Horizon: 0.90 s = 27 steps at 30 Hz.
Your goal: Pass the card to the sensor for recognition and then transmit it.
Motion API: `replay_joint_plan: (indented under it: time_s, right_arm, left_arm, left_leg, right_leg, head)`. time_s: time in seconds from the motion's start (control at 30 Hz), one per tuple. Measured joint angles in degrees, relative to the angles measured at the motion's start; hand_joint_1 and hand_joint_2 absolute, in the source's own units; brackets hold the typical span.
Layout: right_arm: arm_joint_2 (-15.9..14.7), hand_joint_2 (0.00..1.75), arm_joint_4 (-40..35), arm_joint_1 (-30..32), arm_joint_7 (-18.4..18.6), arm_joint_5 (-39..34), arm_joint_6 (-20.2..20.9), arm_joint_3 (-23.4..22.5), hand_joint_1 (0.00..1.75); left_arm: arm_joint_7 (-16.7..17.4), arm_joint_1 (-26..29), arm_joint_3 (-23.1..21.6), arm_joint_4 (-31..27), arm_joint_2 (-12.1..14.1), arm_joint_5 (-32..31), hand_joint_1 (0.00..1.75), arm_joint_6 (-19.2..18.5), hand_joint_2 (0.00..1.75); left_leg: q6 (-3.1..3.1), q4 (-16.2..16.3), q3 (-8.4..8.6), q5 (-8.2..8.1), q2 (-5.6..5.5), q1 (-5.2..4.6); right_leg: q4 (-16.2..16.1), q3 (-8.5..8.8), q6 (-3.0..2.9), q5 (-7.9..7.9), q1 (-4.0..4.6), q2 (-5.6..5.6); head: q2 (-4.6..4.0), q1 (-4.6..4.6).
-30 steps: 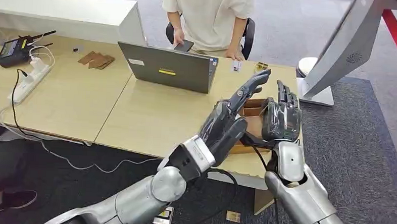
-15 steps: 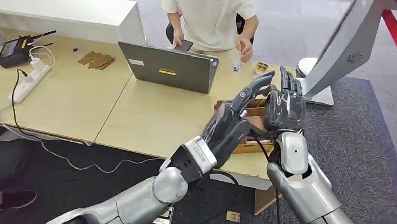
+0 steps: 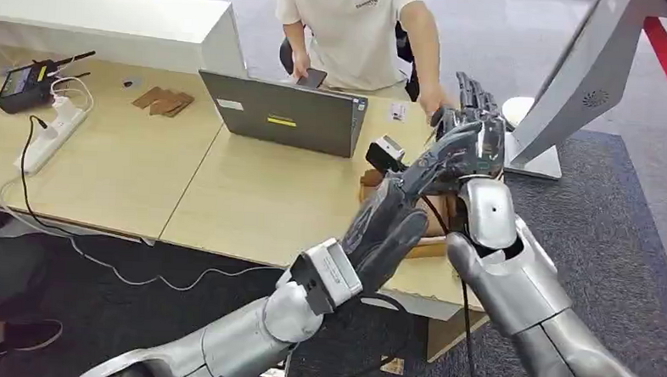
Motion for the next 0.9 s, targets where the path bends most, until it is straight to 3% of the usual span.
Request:
replay_joint_plan:
  time_s: [0.47, 0.5, 0.53, 0.57, 0.9]
  right_arm:
    - [3.7, 1.75, 15.3, -7.3, 3.3, 0.9, 4.5, 2.2, 1.75]
    - [3.9, 1.75, 16.0, -7.7, 3.4, 1.0, 4.8, 2.3, 1.59]
    - [4.0, 1.75, 16.6, -7.9, 3.4, 1.1, 5.0, 2.4, 0.56]
    - [4.2, 1.75, 17.1, -8.2, 3.4, 1.3, 5.0, 2.6, 0.0]
    - [5.7, 1.75, 21.4, -9.0, 4.0, 1.5, 2.4, 3.7, 0.0]
  left_arm:
    - [-1.0, -1.2, -0.3, 0.4, -0.5, 1.6, 0.0, -0.2, 0.0]
    - [-1.0, -1.2, -0.3, 0.4, -0.5, 1.6, 0.0, -0.4, 0.0]
    - [-1.0, -1.3, -0.3, 0.4, -0.5, 1.6, 0.0, -0.5, 0.0]
    - [-1.0, -1.3, -0.3, 0.4, -0.5, 1.6, 0.0, -0.6, 0.0]
    - [-1.0, -1.3, -0.2, 0.6, -0.5, 0.9, 0.0, -1.5, 0.0]
  left_leg:
    - [0.0, 0.0, -0.04, -0.01, -0.02, -0.01]
    - [0.0, 0.0, -0.04, -0.01, -0.02, -0.01]
    - [0.0, 0.0, -0.04, -0.01, -0.02, -0.01]
    - [0.0, 0.0, -0.04, -0.01, -0.02, -0.01]
    - [0.01, 0.0, -0.03, -0.06, -0.01, 0.0]
  right_leg:
    - [0.0, -0.03, 0.0, 0.0, -0.01, -0.01]
    - [0.0, -0.03, 0.0, 0.0, -0.01, -0.01]
    - [0.0, -0.03, 0.0, 0.0, -0.01, -0.01]
    - [0.0, -0.04, 0.01, -0.01, 0.0, 0.0]
    - [0.0, -0.05, 0.0, -0.02, 0.0, 0.01]
  head:
    - [0.0, -0.02]
    - [0.0, -0.02]
    - [0.0, -0.02]
    - [0.0, -0.02]
    - [0.0, -0.02]
